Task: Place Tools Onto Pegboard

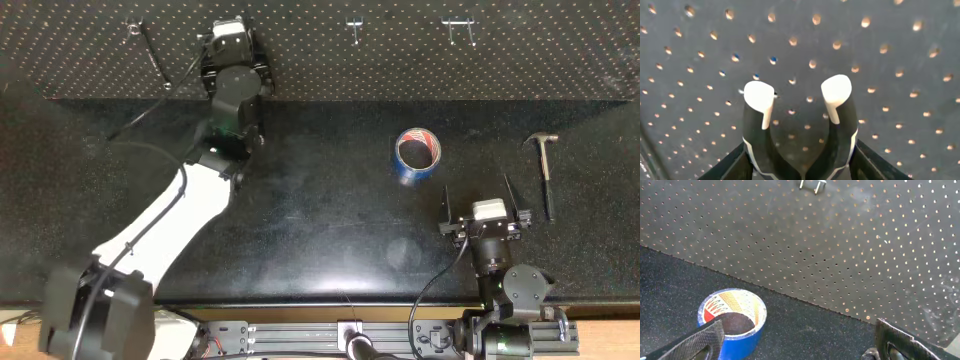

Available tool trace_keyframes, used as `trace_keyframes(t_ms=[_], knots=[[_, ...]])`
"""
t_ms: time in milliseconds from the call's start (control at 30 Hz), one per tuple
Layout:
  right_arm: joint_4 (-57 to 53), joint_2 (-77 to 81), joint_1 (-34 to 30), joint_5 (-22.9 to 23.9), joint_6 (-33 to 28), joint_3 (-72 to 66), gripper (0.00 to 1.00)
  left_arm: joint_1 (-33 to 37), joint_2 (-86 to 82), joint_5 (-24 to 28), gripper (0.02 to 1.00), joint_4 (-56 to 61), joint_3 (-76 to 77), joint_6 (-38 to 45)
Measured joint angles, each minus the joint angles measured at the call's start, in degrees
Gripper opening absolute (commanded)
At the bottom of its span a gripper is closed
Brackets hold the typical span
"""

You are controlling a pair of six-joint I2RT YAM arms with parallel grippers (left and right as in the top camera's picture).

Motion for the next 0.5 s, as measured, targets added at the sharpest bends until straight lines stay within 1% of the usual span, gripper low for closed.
trace_keyframes(t_ms=[100,233,267,300,367,400,500], knots=[[0.02,0.00,0.00,0.00,0.00,0.00,0.974,0.00,1.99,0.24,0.029,0.63,0.00,0.00],[0.02,0.00,0.00,0.00,0.00,0.00,0.976,0.00,3.32,0.26,0.029,-1.29,0.00,0.00],[0.00,0.00,0.00,0.00,0.00,0.00,0.976,0.00,3.74,0.26,0.174,-2.34,-0.02,0.00],[0.02,0.00,0.00,0.00,0.00,0.00,0.976,0.00,4.55,0.31,0.617,-3.65,-0.02,0.00],[0.02,0.00,0.00,0.00,0.00,0.00,0.976,0.02,4.83,0.37,0.961,-3.85,-0.02,-0.13],[0.02,0.00,0.00,0.00,0.00,0.00,0.976,0.00,4.83,0.48,0.993,-3.65,-0.02,-0.20],[0.02,0.00,0.00,0.00,0.00,0.00,0.976,0.02,4.59,0.46,0.993,-5.51,0.02,-0.20]])
